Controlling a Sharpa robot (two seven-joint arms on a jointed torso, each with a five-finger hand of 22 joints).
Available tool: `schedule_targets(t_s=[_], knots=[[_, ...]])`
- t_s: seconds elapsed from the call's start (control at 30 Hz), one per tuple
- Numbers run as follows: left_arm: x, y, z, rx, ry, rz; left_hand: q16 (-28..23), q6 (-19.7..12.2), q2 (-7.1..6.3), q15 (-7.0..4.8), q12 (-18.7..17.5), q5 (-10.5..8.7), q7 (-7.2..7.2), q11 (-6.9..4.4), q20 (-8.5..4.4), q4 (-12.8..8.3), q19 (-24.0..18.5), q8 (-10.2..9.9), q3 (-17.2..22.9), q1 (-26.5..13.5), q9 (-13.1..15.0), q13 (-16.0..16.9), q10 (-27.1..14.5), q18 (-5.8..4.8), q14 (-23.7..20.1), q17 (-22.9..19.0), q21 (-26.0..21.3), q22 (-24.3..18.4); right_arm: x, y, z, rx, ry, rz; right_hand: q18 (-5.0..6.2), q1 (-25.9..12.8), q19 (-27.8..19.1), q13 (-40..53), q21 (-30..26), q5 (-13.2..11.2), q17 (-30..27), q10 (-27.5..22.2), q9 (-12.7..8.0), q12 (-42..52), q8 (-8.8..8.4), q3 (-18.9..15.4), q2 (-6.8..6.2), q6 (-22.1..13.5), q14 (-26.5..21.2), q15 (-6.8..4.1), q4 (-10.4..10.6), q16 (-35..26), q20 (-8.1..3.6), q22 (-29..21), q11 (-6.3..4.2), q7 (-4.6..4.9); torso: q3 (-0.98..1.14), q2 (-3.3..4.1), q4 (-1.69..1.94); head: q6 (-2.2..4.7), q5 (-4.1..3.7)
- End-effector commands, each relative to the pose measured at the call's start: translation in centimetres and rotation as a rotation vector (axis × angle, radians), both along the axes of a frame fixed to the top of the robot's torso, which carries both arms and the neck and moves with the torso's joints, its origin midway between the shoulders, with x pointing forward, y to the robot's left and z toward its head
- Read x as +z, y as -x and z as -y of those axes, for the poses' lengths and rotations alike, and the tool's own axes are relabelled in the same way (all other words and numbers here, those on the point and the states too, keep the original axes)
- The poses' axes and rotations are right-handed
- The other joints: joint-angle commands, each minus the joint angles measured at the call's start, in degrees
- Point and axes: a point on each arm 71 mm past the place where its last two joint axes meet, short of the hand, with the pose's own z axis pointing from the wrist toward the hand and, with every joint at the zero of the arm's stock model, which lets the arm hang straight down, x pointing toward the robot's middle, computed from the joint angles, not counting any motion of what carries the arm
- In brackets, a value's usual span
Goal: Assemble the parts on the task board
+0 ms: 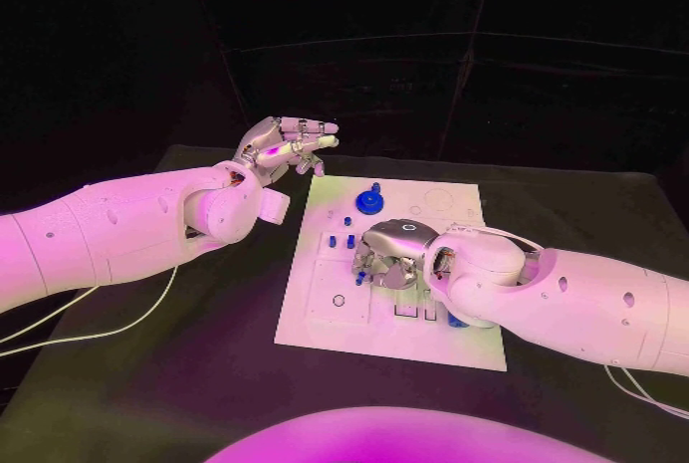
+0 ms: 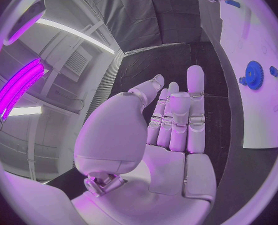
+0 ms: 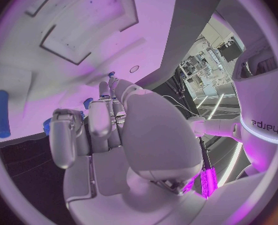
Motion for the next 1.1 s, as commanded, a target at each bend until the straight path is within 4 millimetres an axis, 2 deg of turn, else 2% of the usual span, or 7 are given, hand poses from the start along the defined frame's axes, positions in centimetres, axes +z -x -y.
schedule_targets(t_s=[0.03, 0.27, 0.5, 0.77, 0.87, 1.0, 1.1], knots=[[0.11, -0.01, 0.13, -0.013, 0.010, -0.002, -0.3, -0.1, 0.21, 0.02, 0.2, -0.11, 0.18, 0.16, -0.05, 0.0, -0.5, 0.3, -0.3, 0.2, -0.1, -0.1, -0.4, 0.79, -0.3, -0.1, -0.3, -0.1, -0.10, 0.04, -0.06, 0.010, 0.021, -0.005, -0.30, -0.6, 4.0, -0.1, 0.1, -0.4, -0.1, 0.3, 0.1, -0.4, 0.15, 0.3, 0.00, 0.4, 1.8, -0.25, -0.2, 0.3, -0.38, 11.5, 0.20, 0.18, -0.01, -0.01, -0.06, 0.00, -0.04], [0.09, -0.01, 0.00, -0.012, 0.008, -0.005, -0.3, -0.1, 0.22, 0.03, 0.2, -0.11, 0.19, 0.17, -0.05, 0.0, -0.5, 0.3, -0.4, 0.3, -0.1, -0.1, -0.5, 0.79, -0.4, -0.1, -0.3, -0.1, -0.14, 0.10, -0.24, 0.015, 0.023, -0.007, -0.31, -0.7, 4.0, -0.1, 0.1, -0.5, -0.1, 0.3, 0.1, -0.4, 0.16, 0.3, 0.03, 0.4, 1.8, -0.24, -0.2, 0.3, -0.37, 11.5, 0.20, 0.18, -0.01, 0.01, 0.05, -0.11, 0.01], [0.09, 0.01, -0.05, -0.012, 0.008, -0.006, -0.4, -0.2, 0.25, 0.04, 0.2, -0.11, 0.21, 0.18, -0.04, 0.0, -0.5, 0.3, -0.4, 0.3, -0.1, -0.1, -0.5, 0.79, -0.4, -0.2, -0.3, -0.1, -0.22, 0.16, -0.54, 0.020, 0.028, -0.002, -0.30, -0.9, 4.0, -0.1, 0.1, -0.5, -0.2, 0.3, 0.1, -0.4, 0.15, 0.3, -0.02, 0.3, 1.8, -0.24, -0.2, 0.2, -0.37, 11.5, 0.20, 0.17, -0.06, 0.01, -0.05, -0.26, 0.09], [0.10, 0.02, -0.05, -0.013, 0.008, -0.006, -0.4, -0.2, 0.25, 0.04, 0.2, -0.11, 0.21, 0.18, -0.04, 0.0, -0.5, 0.3, -0.4, 0.3, -0.1, -0.1, -0.5, 0.79, -0.4, -0.2, -0.3, -0.1, -0.41, 0.18, -0.81, 0.019, 0.039, 0.006, -0.24, -1.7, 3.9, -0.2, -0.1, -0.7, -0.4, 0.2, 0.1, -0.5, 0.07, 0.2, -0.33, 0.1, 1.7, -0.20, -0.4, 0.1, -0.33, 11.3, 0.25, 0.21, -0.02, 0.00, 0.00, -0.38, 0.05], [0.10, 0.03, -0.06, -0.013, 0.008, -0.007, -0.4, -0.2, 0.25, 0.04, 0.2, -0.11, 0.21, 0.18, -0.04, 0.0, -0.5, 0.3, -0.4, 0.3, -0.1, -0.1, -0.5, 0.79, -0.4, -0.2, -0.3, -0.1, -0.45, 0.07, -0.77, 0.010, 0.039, 0.010, -0.06, -2.8, 3.5, -0.3, -0.6, -0.6, -1.2, -0.8, -0.2, -1.1, -0.27, 0.1, -0.92, -1.2, 1.4, 0.09, -0.4, -0.4, -0.19, 10.6, 0.62, 0.62, -0.01, -0.03, 0.02, -0.43, 0.04], [0.10, 0.04, -0.09, -0.013, 0.008, -0.007, -0.4, -0.2, 0.25, 0.04, 0.2, -0.11, 0.21, 0.18, -0.04, 0.0, -0.5, 0.3, -0.4, 0.3, -0.1, -0.1, -0.5, 0.79, -0.4, -0.2, -0.3, -0.1, -0.43, -0.08, -0.69, -0.002, 0.033, 0.017, 0.58, -4.2, 2.1, -0.6, -2.6, -0.2, -3.2, -3.6, -0.5, -2.4, -0.39, -0.2, -2.06, -4.9, 0.8, 0.94, -0.4, -1.9, 0.31, 8.3, 1.65, 1.80, -0.02, -0.03, -0.02, -0.46, 0.08], [0.10, 0.04, -0.10, -0.013, 0.008, -0.008, -0.4, -0.2, 0.25, 0.04, 0.2, -0.11, 0.21, 0.18, -0.04, 0.0, -0.5, 0.3, -0.4, 0.3, -0.1, -0.1, -0.5, 0.79, -0.4, -0.2, -0.3, -0.1, -0.39, -0.13, -0.65, -0.007, 0.026, 0.022, 1.08, -4.9, 1.0, -0.5, -4.2, -0.3, -5.2, -5.5, -0.5, -2.9, -0.35, -0.4, -2.69, -7.1, 0.1, 1.37, -0.5, -3.3, 0.77, 6.5, 2.28, 2.15, -0.03, -0.05, -0.04, -0.45, 0.08]])
